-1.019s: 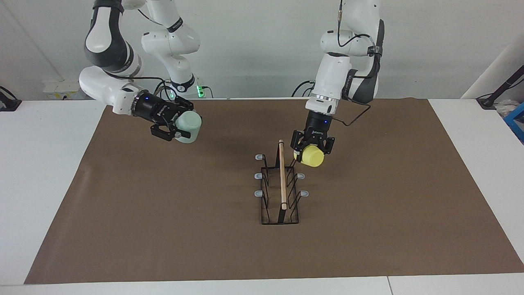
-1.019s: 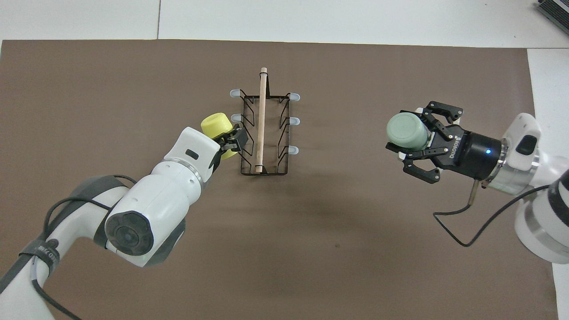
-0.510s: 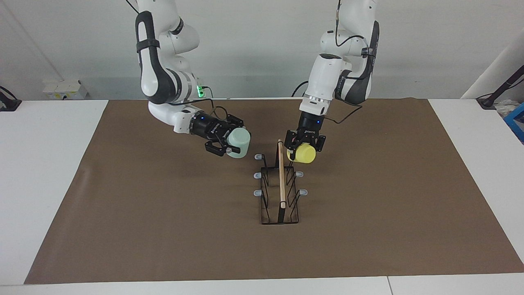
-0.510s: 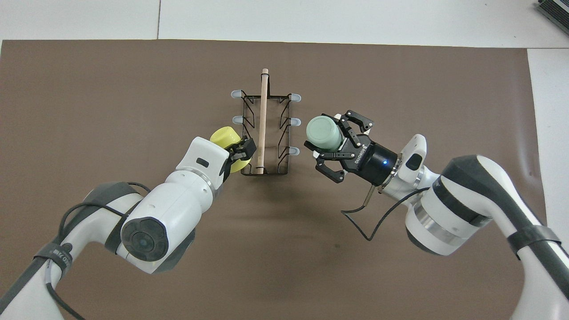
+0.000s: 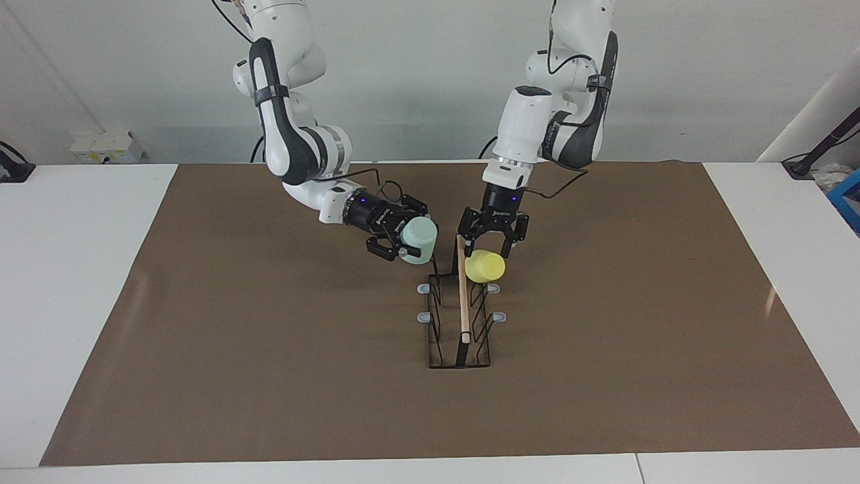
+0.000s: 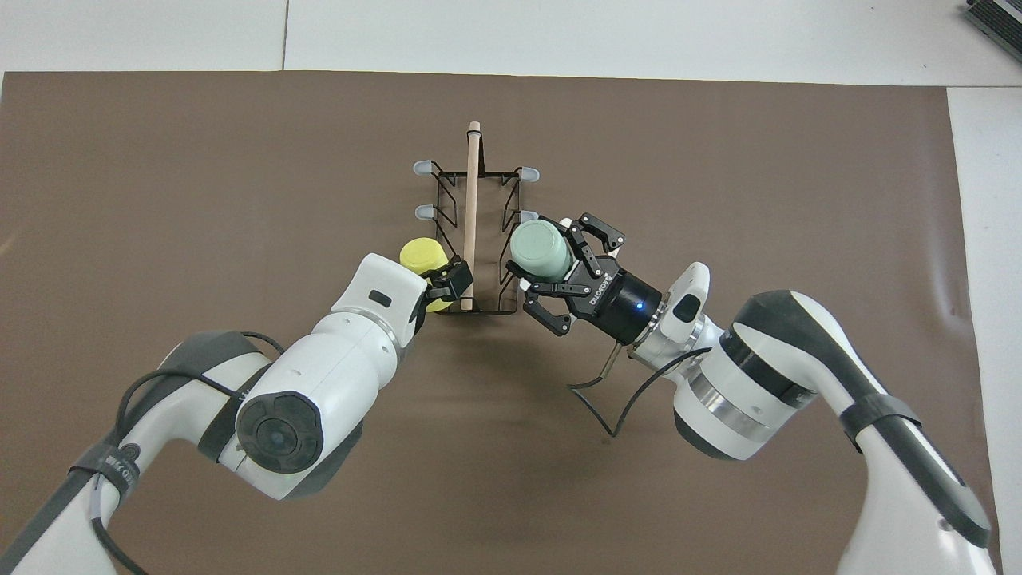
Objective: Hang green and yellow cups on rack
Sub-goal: 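Hang the yellow cup on a rack peg and open the left gripper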
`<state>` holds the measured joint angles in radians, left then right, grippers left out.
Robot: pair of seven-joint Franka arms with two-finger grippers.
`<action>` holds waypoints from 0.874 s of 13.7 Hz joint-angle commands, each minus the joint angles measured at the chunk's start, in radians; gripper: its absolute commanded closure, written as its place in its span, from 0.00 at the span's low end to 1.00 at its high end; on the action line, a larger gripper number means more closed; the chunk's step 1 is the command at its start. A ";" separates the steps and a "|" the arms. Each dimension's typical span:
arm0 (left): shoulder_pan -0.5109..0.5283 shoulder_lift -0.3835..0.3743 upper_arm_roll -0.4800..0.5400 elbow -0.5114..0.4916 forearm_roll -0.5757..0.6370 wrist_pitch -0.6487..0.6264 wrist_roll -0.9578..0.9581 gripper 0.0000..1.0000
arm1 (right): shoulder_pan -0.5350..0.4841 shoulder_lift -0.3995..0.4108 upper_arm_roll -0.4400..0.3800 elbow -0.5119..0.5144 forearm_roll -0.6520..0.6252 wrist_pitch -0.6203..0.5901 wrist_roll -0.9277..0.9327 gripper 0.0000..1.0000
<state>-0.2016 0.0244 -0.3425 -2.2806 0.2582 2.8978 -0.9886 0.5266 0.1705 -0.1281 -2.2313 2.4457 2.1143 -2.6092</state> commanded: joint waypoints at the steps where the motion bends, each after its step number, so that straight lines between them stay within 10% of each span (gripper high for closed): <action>1: 0.011 -0.038 -0.003 0.090 0.021 -0.176 0.005 0.00 | 0.006 0.075 0.001 0.032 0.058 -0.057 -0.078 1.00; 8: 0.034 -0.060 0.081 0.271 -0.002 -0.558 0.315 0.00 | 0.018 0.124 0.002 0.032 0.117 -0.100 -0.117 1.00; 12: 0.033 -0.060 0.201 0.334 -0.211 -0.670 0.662 0.00 | 0.073 0.147 0.002 0.018 0.208 -0.119 -0.130 1.00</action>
<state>-0.1674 -0.0311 -0.1930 -1.9792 0.1435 2.2942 -0.4873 0.5784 0.2994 -0.1266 -2.2106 2.5586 2.0096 -2.6953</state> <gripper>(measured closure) 0.000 0.322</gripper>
